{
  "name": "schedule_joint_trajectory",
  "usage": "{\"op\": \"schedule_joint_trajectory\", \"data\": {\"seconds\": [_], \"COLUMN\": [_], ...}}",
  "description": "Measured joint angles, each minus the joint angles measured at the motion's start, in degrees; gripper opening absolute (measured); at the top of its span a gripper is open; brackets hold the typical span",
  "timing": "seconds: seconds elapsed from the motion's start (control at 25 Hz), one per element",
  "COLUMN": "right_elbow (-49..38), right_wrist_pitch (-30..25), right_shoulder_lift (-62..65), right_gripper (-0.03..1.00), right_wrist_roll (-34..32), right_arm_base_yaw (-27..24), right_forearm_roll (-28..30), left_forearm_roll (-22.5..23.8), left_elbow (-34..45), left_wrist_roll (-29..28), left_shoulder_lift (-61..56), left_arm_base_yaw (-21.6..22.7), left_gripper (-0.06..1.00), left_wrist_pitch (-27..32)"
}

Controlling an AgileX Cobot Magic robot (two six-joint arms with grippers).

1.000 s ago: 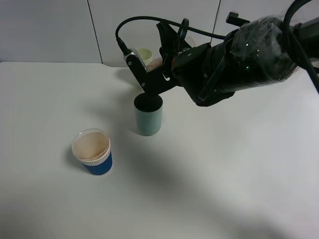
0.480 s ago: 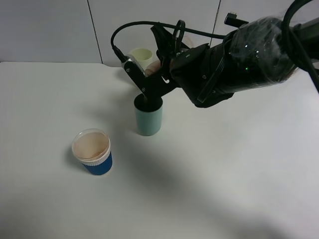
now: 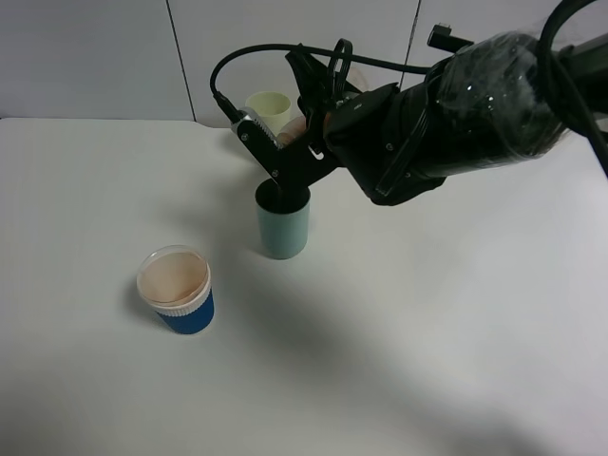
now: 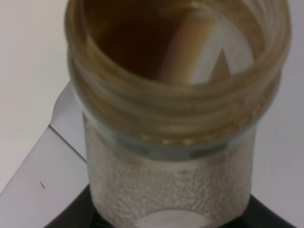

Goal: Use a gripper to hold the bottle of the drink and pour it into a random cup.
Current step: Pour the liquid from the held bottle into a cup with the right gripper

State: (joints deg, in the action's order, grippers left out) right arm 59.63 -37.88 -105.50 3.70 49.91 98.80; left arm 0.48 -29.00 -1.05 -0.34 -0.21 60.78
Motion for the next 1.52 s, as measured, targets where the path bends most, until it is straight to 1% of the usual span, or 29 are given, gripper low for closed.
{"op": "schedule_joint_trajectory", "data": {"seconds": [0.32, 0.6, 1.04, 1.52], "right_elbow": [0.0, 0.0, 0.0, 0.0], "right_wrist_pitch": [0.0, 0.0, -0.24, -2.02], "right_shoulder_lift": [0.0, 0.0, 0.0, 0.0], "right_gripper": [0.37, 0.37, 0.37, 0.37], "right_wrist_roll": [0.83, 4.51, 5.1, 5.16], "right_arm_base_yaw": [0.0, 0.0, 0.02, 0.32], "right_forearm_roll": [0.0, 0.0, 0.0, 0.14], "left_forearm_roll": [0.0, 0.0, 0.0, 0.0], "left_elbow": [0.0, 0.0, 0.0, 0.0], "left_wrist_roll": [0.0, 0.0, 0.0, 0.0], "left_shoulder_lift": [0.0, 0.0, 0.0, 0.0], "left_arm_base_yaw": [0.0, 0.0, 0.0, 0.0], "left_gripper": [0.93, 0.93, 0.93, 0.93], "left_wrist_pitch": [0.0, 0.0, 0.0, 0.0]}}
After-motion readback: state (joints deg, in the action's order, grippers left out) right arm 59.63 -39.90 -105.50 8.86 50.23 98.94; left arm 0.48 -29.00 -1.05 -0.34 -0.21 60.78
